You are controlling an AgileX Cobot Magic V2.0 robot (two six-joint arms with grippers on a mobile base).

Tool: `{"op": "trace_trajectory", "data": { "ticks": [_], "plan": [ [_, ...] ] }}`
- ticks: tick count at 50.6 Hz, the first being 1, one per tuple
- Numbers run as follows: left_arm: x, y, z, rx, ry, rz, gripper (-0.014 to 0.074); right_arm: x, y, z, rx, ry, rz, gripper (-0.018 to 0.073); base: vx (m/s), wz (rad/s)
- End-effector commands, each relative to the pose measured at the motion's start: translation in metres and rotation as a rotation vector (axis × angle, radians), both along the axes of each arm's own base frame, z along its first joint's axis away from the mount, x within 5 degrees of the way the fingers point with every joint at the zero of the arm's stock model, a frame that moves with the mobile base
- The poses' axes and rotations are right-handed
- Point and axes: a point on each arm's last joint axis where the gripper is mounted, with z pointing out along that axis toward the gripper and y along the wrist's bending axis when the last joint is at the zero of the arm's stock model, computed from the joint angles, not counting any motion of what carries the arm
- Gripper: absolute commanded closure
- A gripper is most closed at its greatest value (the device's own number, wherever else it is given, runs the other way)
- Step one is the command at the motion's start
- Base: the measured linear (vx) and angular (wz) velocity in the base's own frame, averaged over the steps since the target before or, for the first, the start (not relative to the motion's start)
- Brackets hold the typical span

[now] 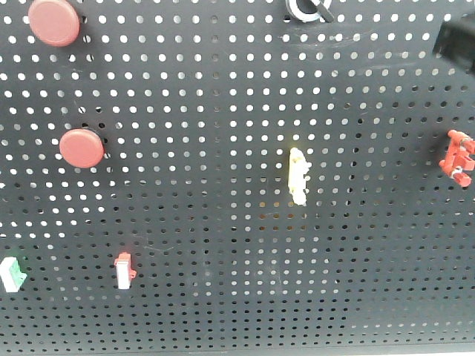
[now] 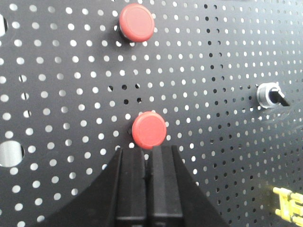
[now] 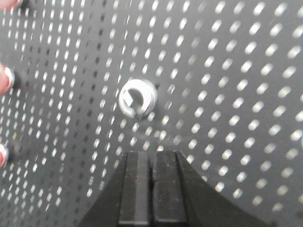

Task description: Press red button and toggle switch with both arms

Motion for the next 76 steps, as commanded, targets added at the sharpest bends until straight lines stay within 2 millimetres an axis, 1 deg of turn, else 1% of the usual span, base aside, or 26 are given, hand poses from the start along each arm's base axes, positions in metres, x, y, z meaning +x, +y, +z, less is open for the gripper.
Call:
{"op": "trace_trajectory", "data": {
  "ticks": [1,21,24,30,35,39,42,46,49,54,56,57,58,59,60,63,64,66,67,69,72,76],
  "plan": [
    [-0.002,0.003,0.008,-0.039,-0.014,0.010,0.0595,-0.006,-0.004,0.015,0.043,-0.091,-0.006,0.0559,0.00,0.00],
    [-0.003,0.003,0.009,-0.036,-0.018,0.010,0.0595,-0.006,-0.004,0.015,0.043,-0.091,-0.006,0.0559,0.00,0.00],
    [-0.002,0.003,0.005,-0.033,-0.008,0.008,0.0595,-0.006,-0.004,0.015,0.043,-0.091,-0.006,0.0559,0.00,0.00],
    [0.002,0.004,-0.011,-0.038,0.039,0.032,0.0595,-0.006,-0.004,0.015,0.043,-0.091,-0.006,0.0559,0.00,0.00],
    [0.009,0.005,-0.035,-0.055,0.124,0.052,0.0595,-0.006,-0.004,0.015,0.043,-0.091,-0.006,0.0559,0.00,0.00],
    [0.014,0.007,-0.055,-0.189,0.236,0.050,0.0595,-0.006,-0.004,0.015,0.043,-0.091,-0.006,0.0559,0.00,0.00],
    [0.017,0.009,-0.068,-0.255,0.295,0.051,0.0595,-0.006,-0.004,0.015,0.043,-0.091,-0.006,0.0559,0.00,0.00],
    [0.020,0.009,-0.082,-0.266,0.343,0.059,0.0595,-0.006,-0.004,0.015,0.043,-0.091,-0.006,0.0559,0.00,0.00],
    [0.022,0.010,-0.088,-0.244,0.349,0.081,0.0595,-0.006,-0.004,0.015,0.043,-0.091,-0.006,0.0559,0.00,0.00],
    [0.022,0.011,-0.087,-0.149,0.303,0.120,0.0595,-0.006,-0.004,0.015,0.043,-0.091,-0.006,0.0559,0.00,0.00],
    [0.022,0.014,-0.087,-0.114,0.282,0.157,0.0595,-0.006,-0.004,0.015,0.043,-0.091,-0.006,0.0559,0.00,0.00],
    [0.022,0.015,-0.087,-0.143,0.293,0.165,0.0595,-0.006,-0.004,0.015,0.043,-0.091,-0.006,0.0559,0.00,0.00],
    [0.021,0.016,-0.086,-0.135,0.290,0.178,0.0595,-0.006,-0.004,0.015,0.043,-0.091,-0.006,0.0559,0.00,0.00],
    [0.020,0.018,-0.087,-0.090,0.281,0.210,0.0595,-0.006,-0.004,0.015,0.043,-0.090,-0.006,0.0559,0.00,0.00],
    [0.017,0.021,-0.088,-0.086,0.289,0.231,0.0595,-0.006,-0.004,0.015,0.043,-0.090,-0.006,0.0559,0.00,0.00],
    [0.011,0.026,-0.094,-0.053,0.367,0.274,0.0595,-0.006,-0.004,0.015,0.043,-0.090,-0.006,0.0559,0.00,0.00],
    [0.009,0.026,-0.098,-0.063,0.417,0.274,0.0595,-0.006,-0.004,0.015,0.043,-0.090,-0.006,0.0559,0.00,0.00],
    [0.004,0.026,-0.103,-0.031,0.482,0.261,0.0595,-0.006,-0.004,0.015,0.043,-0.090,-0.006,0.0559,0.00,0.00],
    [0.001,0.026,-0.106,0.046,0.495,0.268,0.0595,-0.006,-0.004,0.015,0.043,-0.090,-0.006,0.0559,0.00,0.00],
    [-0.002,0.025,-0.112,0.075,0.555,0.248,0.0596,-0.006,-0.004,0.015,0.043,-0.091,-0.006,0.0559,0.00,0.00],
    [-0.007,0.023,-0.118,0.056,0.640,0.220,0.0597,-0.006,-0.004,0.015,0.042,-0.090,-0.006,0.0559,0.00,0.00],
    [-0.007,0.024,-0.121,0.049,0.669,0.222,0.0597,-0.006,-0.004,0.015,0.042,-0.090,-0.006,0.0559,0.00,0.00]
  ]
}}
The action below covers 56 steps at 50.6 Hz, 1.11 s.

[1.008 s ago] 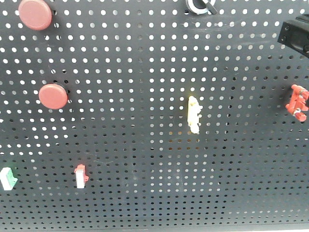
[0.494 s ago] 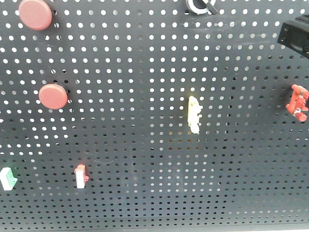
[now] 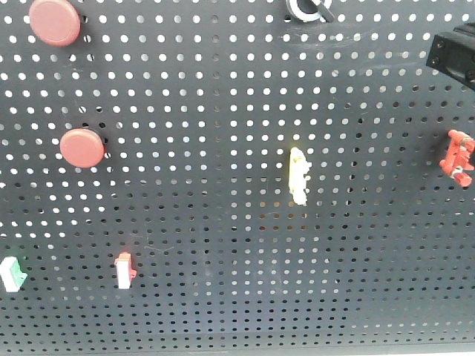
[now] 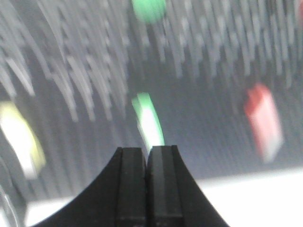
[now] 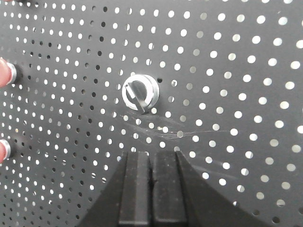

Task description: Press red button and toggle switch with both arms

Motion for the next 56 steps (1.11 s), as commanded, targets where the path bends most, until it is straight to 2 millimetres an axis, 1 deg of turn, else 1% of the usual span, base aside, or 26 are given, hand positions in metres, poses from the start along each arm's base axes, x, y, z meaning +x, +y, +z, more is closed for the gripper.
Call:
{"op": "trace_trajectory", "data": {
  "ticks": [1,3,7,10,13,15,17,20,22,26,31,32,33,36,42,56],
  "plan": [
    [-0.002,-0.002,0.013,-0.027,-0.054,-0.026,0.0597,-0.006,-0.004,0.016,0.048,-0.098,-0.007,0.0559,0.00,0.00],
    [0.000,-0.002,0.013,-0.032,-0.081,-0.024,0.0597,-0.006,-0.004,0.016,0.048,-0.099,-0.007,0.0559,0.00,0.00],
    [-0.001,0.000,0.015,-0.049,-0.208,-0.014,0.0597,-0.006,-0.004,0.016,0.048,-0.099,-0.007,0.0559,0.00,0.00],
    [-0.005,0.003,0.008,-0.063,-0.323,0.007,0.0597,-0.006,-0.004,0.016,0.048,-0.099,-0.007,0.0559,0.00,0.00],
    [-0.014,0.008,-0.001,-0.071,-0.471,0.043,0.0597,-0.006,-0.004,0.016,0.048,-0.099,-0.007,0.0559,0.00,0.00],
    [-0.021,0.012,-0.013,-0.055,-0.545,0.071,0.0597,-0.006,-0.004,0.016,0.048,-0.099,-0.007,0.0559,0.00,0.00],
    [-0.026,0.015,-0.033,-0.034,-0.579,0.099,0.0597,-0.006,-0.004,0.016,0.048,-0.099,-0.007,0.0559,0.00,0.00],
    [-0.034,0.018,-0.053,-0.007,-0.619,0.129,0.0597,-0.006,-0.004,0.016,0.048,-0.099,-0.007,0.0559,0.00,0.00],
    [-0.038,0.019,-0.069,0.005,-0.617,0.141,0.0597,-0.006,-0.004,0.016,0.048,-0.099,-0.007,0.0559,0.00,0.00],
    [-0.045,0.020,-0.107,0.018,-0.584,0.154,0.0597,-0.006,-0.004,0.016,0.048,-0.099,-0.007,0.0559,0.00,0.00],
    [-0.052,0.020,-0.139,0.017,-0.578,0.155,0.0597,-0.006,-0.004,0.016,0.048,-0.099,-0.007,0.0559,0.00,0.00],
    [-0.051,0.020,-0.142,0.023,-0.558,0.154,0.0597,-0.006,-0.004,0.016,0.049,-0.100,-0.007,0.0559,0.00,0.00],
    [-0.050,0.020,-0.144,0.029,-0.495,0.154,0.0597,-0.005,-0.003,0.015,0.045,-0.095,-0.007,0.0559,0.00,0.00],
    [-0.049,0.020,-0.146,0.034,-0.434,0.154,0.0596,-0.005,-0.003,0.015,0.043,-0.091,-0.006,0.0559,0.00,0.00],
    [-0.049,0.020,-0.150,0.036,-0.419,0.154,0.0597,-0.005,-0.003,0.014,0.041,-0.087,-0.006,0.0559,0.00,0.00],
    [-0.049,0.020,-0.149,0.037,-0.415,0.154,0.0596,-0.004,-0.003,0.014,0.037,-0.081,-0.006,0.0559,0.00,0.00]
  ]
}}
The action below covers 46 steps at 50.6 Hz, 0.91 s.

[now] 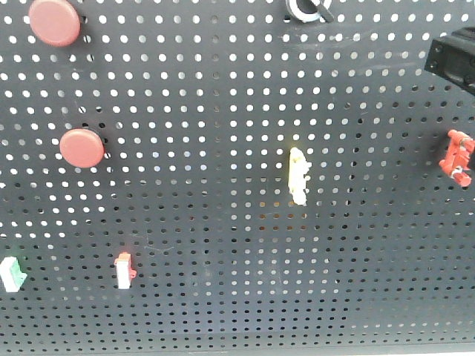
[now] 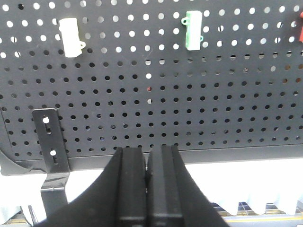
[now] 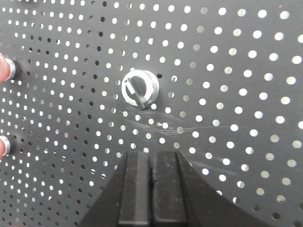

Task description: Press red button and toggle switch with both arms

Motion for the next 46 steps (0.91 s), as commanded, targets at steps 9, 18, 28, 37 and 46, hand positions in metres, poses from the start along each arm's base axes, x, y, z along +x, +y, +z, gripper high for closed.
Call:
{"op": "trace_trajectory", "data": {
  "ticks": [9,18,28,37,46],
  "plan": [
    [0.000,0.000,-0.002,-0.009,-0.055,-0.005,0.0596,-0.004,-0.003,0.015,0.042,-0.089,-0.006,0.0559,0.00,0.00],
    [0.000,0.000,-0.002,-0.009,-0.055,-0.005,0.0596,-0.004,-0.003,0.015,0.042,-0.089,-0.006,0.0559,0.00,0.00],
    [0.000,0.000,-0.002,-0.009,-0.055,-0.005,0.0596,-0.012,-0.020,-0.002,0.012,-0.122,-0.096,0.0559,0.00,0.00],
    [0.000,0.000,-0.002,-0.009,-0.055,-0.005,0.0596,-0.045,-0.061,-0.075,0.076,-0.097,-0.299,0.0559,0.00,0.00],
    [0.000,0.000,-0.002,-0.009,-0.055,-0.005,0.0596,-0.069,-0.078,-0.185,-0.022,0.012,-0.464,0.0559,0.00,0.00]
  ]
}}
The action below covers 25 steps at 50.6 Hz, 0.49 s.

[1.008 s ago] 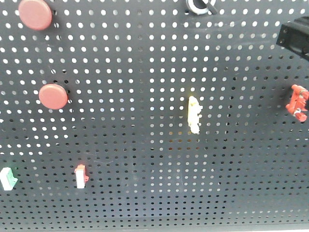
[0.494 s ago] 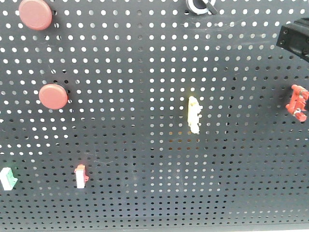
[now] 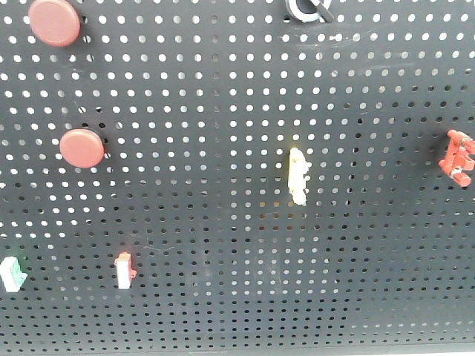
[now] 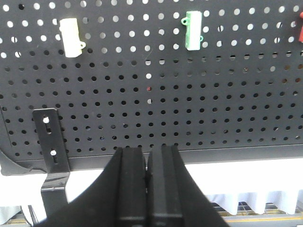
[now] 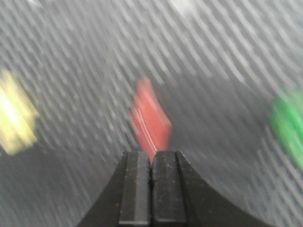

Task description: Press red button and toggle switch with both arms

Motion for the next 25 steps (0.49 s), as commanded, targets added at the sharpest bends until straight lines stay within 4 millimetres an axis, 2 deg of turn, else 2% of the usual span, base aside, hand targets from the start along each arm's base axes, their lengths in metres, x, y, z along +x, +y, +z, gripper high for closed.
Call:
{"op": "trace_trajectory", "data": {
  "ticks": [1,8,13,18,25],
  "plan": [
    [0.000,0.000,-0.002,-0.009,-0.055,-0.005,0.0596,-0.012,-0.007,-0.045,-0.013,-0.008,-0.075,0.0559,0.00,0.00],
    [0.000,0.000,-0.002,-0.009,-0.055,-0.005,0.0596,-0.024,-0.012,-0.107,0.085,0.045,-0.147,0.0559,0.00,0.00],
    [0.000,0.000,-0.002,-0.009,-0.055,-0.005,0.0596,-0.028,-0.015,-0.136,0.113,0.042,-0.188,0.0559,0.00,0.00],
    [0.000,0.000,-0.003,-0.008,-0.048,-0.004,0.0596,-0.027,-0.016,-0.142,0.057,0.108,-0.215,0.0559,0.00,0.00],
    [0.000,0.000,-0.002,-0.008,-0.049,-0.004,0.0596,-0.028,-0.015,-0.141,0.060,0.082,-0.202,0.0559,0.00,0.00]
  ]
}}
